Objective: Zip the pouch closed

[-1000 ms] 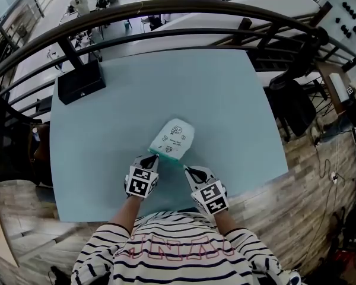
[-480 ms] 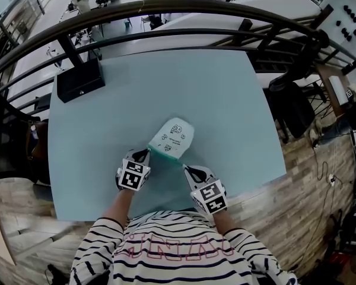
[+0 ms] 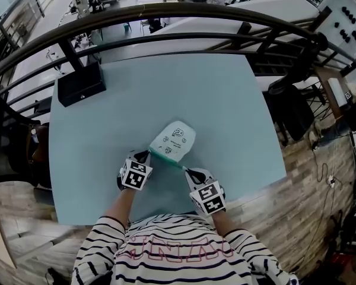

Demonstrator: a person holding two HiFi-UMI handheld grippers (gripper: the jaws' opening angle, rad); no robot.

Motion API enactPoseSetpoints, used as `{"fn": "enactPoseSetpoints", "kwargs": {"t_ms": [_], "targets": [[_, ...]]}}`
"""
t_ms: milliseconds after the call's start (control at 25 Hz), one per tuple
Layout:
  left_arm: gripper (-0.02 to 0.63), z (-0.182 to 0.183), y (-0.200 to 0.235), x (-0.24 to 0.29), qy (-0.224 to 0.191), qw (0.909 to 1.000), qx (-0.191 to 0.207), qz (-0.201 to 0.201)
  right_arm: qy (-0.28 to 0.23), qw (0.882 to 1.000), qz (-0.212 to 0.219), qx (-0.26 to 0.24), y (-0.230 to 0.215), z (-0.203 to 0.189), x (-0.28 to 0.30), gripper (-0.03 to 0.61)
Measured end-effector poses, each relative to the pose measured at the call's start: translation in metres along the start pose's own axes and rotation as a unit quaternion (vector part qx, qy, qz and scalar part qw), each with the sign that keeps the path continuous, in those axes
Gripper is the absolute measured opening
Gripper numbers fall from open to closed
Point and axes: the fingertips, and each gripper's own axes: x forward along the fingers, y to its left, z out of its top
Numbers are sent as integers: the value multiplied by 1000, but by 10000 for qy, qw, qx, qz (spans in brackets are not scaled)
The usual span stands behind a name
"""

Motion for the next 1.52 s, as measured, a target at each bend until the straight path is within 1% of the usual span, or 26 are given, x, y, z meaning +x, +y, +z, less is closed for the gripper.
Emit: {"fn": "enactPoseSetpoints", "kwargs": {"t_ms": [120,280,400,720,880,1040,1280,1520], "targets": [[28,-2,-1,-1,36,9999,154,-38,34,9999,-86,138,-1,-6,1,29],[29,-4,-2,-3,57,9997,225,-62,78,9990,-284,336,1,-16,2,31],[29,-9,0,-7,52,9998,195,-89,62,9974,-459,553,3,-21,4,31],[29,-8,9,-33,-144,9994,265,-137,-137,9921,-787,967,9,-21,-6,34],[29,-4,10,-55,-368,9987,350,-109,-325,9887,-935,1123,16,-15,-16,32],[29,1,7,-81,-618,9972,408,-78,-656,9848,-1049,1221,24,1,-27,32],[28,12,3,-120,-1048,9935,426,-90,-1075,9828,-1059,1063,44,32,-34,31],[28,16,-6,-154,-1456,9882,410,-221,-1311,9820,-943,978,71,50,-38,29]]}}
